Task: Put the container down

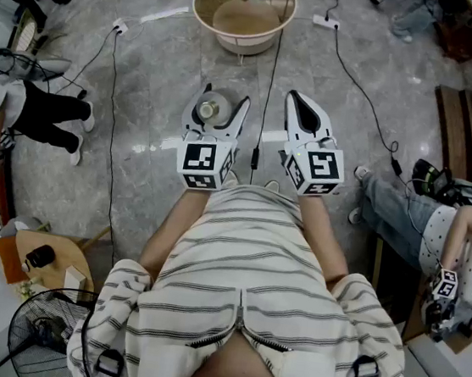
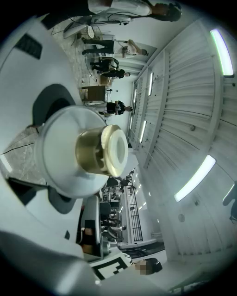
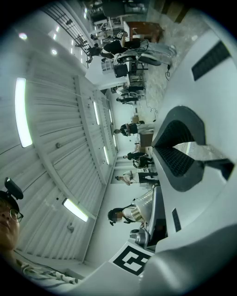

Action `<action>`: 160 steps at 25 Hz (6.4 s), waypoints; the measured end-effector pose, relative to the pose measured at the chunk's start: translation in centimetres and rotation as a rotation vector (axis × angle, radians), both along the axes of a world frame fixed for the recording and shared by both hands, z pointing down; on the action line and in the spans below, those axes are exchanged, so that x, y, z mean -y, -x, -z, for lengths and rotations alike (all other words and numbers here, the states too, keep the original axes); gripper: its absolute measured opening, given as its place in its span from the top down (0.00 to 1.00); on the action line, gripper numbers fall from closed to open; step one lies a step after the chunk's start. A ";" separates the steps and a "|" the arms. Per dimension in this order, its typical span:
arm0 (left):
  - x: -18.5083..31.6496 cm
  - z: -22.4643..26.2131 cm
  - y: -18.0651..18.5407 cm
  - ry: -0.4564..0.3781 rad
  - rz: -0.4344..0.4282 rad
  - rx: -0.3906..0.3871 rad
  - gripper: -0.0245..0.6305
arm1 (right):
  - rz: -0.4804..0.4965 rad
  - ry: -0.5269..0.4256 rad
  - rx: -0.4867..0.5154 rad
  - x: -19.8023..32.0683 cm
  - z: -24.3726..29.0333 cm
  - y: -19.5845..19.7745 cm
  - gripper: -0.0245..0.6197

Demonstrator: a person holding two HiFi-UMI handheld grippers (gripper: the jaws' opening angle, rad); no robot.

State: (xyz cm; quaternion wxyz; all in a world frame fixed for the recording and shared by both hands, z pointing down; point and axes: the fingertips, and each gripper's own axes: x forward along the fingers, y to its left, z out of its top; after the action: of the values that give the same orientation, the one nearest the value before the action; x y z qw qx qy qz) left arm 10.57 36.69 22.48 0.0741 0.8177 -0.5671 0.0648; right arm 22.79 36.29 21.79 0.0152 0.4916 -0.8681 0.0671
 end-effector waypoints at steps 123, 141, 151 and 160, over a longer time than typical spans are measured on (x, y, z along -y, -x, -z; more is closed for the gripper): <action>63.6 -47.7 19.8 0.347 -0.029 0.129 0.46 | 0.001 0.342 -0.048 57.8 -39.4 23.7 0.95; 66.7 -57.4 18.5 0.391 -0.081 0.188 0.46 | -0.010 0.391 -0.043 58.3 -43.7 23.4 0.95; 67.5 -60.2 18.1 0.422 -0.086 0.221 0.45 | -0.004 0.405 -0.057 57.7 -44.2 22.9 0.95; 67.5 -61.1 17.7 0.431 -0.089 0.253 0.45 | -0.007 0.407 -0.054 57.6 -44.2 22.8 0.95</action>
State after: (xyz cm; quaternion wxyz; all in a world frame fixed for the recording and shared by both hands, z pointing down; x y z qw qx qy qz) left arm -7.14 -30.85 83.56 0.1723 0.7925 -0.5085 0.2892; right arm 0.01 -21.30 66.01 0.1373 0.4829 -0.8343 0.2280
